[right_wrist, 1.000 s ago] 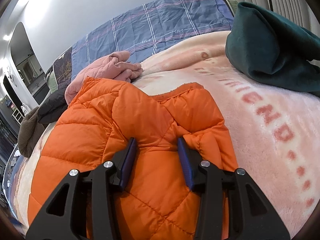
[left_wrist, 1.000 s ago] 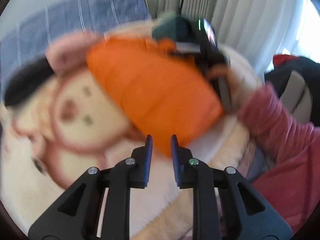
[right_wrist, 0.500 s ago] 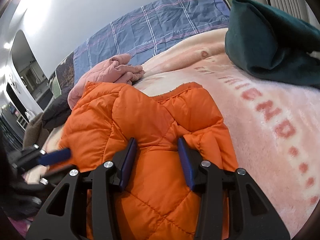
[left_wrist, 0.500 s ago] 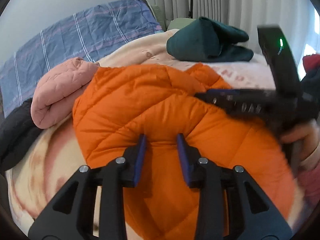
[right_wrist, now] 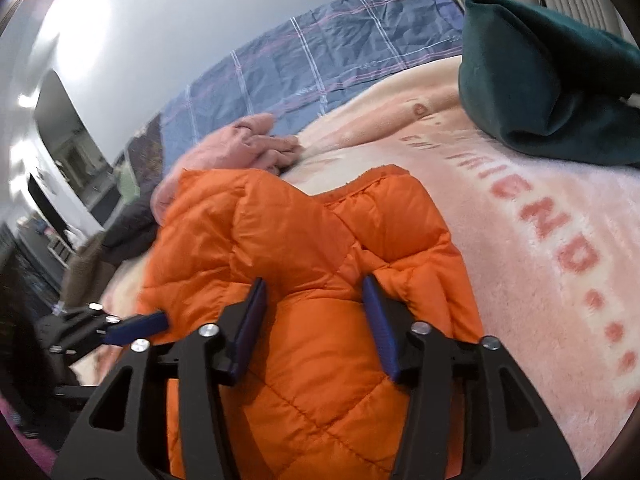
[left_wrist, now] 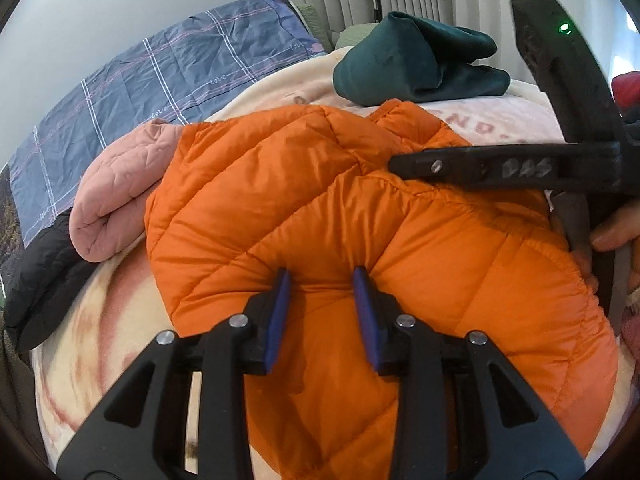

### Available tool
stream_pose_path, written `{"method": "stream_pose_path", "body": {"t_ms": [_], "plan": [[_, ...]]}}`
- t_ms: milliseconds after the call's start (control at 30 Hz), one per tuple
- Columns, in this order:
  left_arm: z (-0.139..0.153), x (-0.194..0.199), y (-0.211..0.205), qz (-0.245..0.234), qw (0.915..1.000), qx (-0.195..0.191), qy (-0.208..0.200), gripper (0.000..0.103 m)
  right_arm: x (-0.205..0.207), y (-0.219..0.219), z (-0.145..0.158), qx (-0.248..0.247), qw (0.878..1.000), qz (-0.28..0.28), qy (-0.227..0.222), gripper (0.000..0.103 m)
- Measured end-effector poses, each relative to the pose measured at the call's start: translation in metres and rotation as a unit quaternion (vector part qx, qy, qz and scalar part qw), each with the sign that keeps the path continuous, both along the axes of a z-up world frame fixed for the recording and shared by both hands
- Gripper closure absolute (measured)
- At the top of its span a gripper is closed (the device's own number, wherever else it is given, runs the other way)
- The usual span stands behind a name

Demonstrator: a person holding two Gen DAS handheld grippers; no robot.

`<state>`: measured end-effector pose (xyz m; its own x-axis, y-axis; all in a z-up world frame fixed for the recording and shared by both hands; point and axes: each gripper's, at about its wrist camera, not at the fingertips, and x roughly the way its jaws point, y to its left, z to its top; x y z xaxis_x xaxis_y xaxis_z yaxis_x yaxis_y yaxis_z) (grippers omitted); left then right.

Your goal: Fold large clothes

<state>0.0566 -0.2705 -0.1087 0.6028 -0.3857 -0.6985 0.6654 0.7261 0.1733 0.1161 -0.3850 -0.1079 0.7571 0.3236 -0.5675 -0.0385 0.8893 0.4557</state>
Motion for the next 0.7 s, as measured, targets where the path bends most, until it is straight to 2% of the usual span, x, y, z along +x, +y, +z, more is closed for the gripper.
{"method": "stream_pose_path", "body": {"t_ms": [67,100,200,233,267,300,433,567,700], "plan": [[-0.001,-0.001,0.001,-0.004,1.0000,0.004,-0.003,0.069,-0.017,-0.005,0.009,0.011,1.000,-0.004,-0.009,0.042],[-0.002,-0.002,0.001,-0.004,1.0000,0.005,-0.004,0.069,-0.032,-0.007,0.015,0.007,1.000,-0.008,-0.016,0.033],[-0.002,-0.002,0.002,-0.002,1.0000,0.003,-0.006,0.069,-0.066,-0.002,0.021,-0.056,0.998,-0.029,-0.009,0.014],[-0.002,-0.002,0.001,-0.001,1.0000,0.002,-0.006,0.069,-0.080,0.001,0.018,-0.084,0.996,-0.034,0.004,0.011],[-0.002,-0.002,0.001,-0.001,1.0000,-0.001,-0.005,0.069,-0.093,0.001,0.014,-0.084,0.996,-0.031,0.012,0.010],[-0.001,-0.002,0.001,-0.001,1.0000,-0.002,-0.004,0.069,-0.101,0.000,0.010,-0.069,0.997,-0.027,0.019,0.010],[0.000,-0.002,0.003,0.001,1.0000,-0.007,-0.001,0.069,-0.131,-0.013,-0.016,0.057,0.995,-0.021,0.073,0.010],[0.002,-0.001,0.006,0.006,0.9999,-0.012,0.003,0.069,-0.138,-0.010,-0.013,0.085,0.993,-0.015,0.076,0.010],[0.003,-0.001,0.007,0.010,0.9998,-0.015,0.007,0.069,-0.128,-0.001,-0.019,0.149,0.984,0.025,0.089,0.010]]}}
